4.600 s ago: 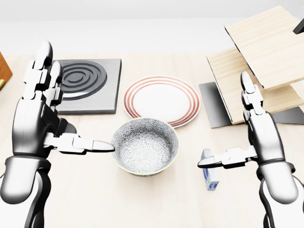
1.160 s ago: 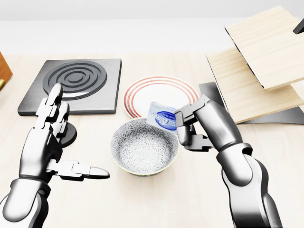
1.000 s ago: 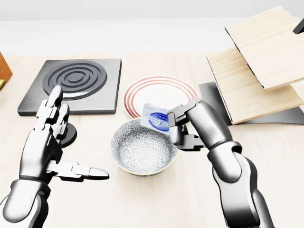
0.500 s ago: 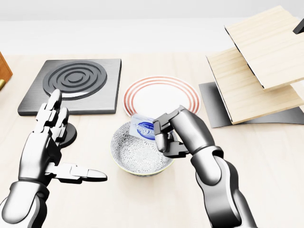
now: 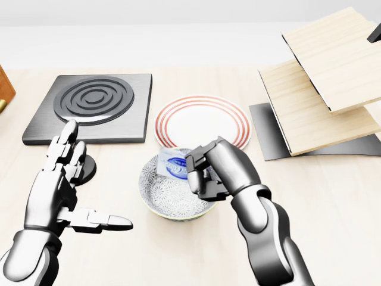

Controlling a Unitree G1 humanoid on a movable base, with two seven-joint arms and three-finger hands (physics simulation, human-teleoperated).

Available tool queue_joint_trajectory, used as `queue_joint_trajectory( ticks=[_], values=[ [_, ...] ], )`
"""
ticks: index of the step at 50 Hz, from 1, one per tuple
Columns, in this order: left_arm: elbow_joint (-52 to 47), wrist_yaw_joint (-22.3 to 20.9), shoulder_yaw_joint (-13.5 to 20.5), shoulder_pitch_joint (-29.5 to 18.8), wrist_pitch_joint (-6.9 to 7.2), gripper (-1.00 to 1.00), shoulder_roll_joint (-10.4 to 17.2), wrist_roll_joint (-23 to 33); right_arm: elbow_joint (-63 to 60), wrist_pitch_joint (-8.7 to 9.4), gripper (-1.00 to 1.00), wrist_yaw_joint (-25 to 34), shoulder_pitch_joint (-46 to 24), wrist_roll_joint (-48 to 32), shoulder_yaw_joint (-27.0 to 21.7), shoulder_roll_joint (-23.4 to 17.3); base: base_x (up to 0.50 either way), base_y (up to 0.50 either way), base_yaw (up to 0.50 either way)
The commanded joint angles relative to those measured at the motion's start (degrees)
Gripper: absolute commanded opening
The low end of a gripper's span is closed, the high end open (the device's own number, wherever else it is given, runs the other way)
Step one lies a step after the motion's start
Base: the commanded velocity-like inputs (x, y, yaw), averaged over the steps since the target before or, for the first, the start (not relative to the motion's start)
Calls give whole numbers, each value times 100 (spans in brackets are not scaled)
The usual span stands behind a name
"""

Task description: Pick up the cream cheese and put it in the bowl.

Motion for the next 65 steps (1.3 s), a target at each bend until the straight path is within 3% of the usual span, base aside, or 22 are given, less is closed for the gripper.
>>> queue_joint_trajectory(
  ticks=[1, 19, 21, 22, 23, 24, 49, 57, 61, 62, 64, 65],
  values=[
    [90, -10, 22, -7, 0, 100, 18, -25, 23, 0, -100, -49, -48, -441, 42, 37, 0, 0, 0],
    [182, -10, 37, -11, 0, 100, 27, -59, 94, 0, -99, -74, -55, -438, 22, 71, 0, 0, 0],
    [197, -6, 31, -14, 0, 100, 24, -59, 134, 0, -77, -118, -73, -434, 16, 54, 0, 0, 0],
    [205, -7, 20, -13, 0, 100, 18, -57, 125, 0, 32, -123, -72, -407, 4, 58, 0, 0, 0],
    [187, -4, 14, -8, 0, 100, 16, -54, 110, 0, 82, -141, -72, -409, 3, 55, 0, 0, 0],
    [179, -4, 11, -8, 0, 100, 17, -49, 104, 0, 100, -142, -74, -417, 6, 45, 0, 0, 0],
    [57, -61, -15, 91, 0, 100, -16, -51, -318, 0, 100, -120, 108, -405, -49, -11, 0, 0, 0],
    [-377, -84, 28, 205, 0, 100, -27, -135, -901, 0, 100, -461, 543, 784, -483, -165, 0, 0, 0],
    [-828, 3, 149, 120, 0, 100, -52, -543, -1563, 0, 100, -664, 870, 1602, -709, -228, 0, 0, 0],
    [-769, 151, 58, 83, 0, 100, 12, -249, -1624, 0, 100, -716, 939, 1789, -756, -258, 0, 0, 0],
    [-802, 182, 158, 44, 0, 100, -61, -452, -1644, 0, 100, -810, 1027, 2039, -792, -295, 0, 0, 0],
    [-733, 228, 93, 38, 0, 100, -7, -270, -1576, 0, 100, -835, 1070, 2185, -809, -324, 0, 0, 0]
  ],
)
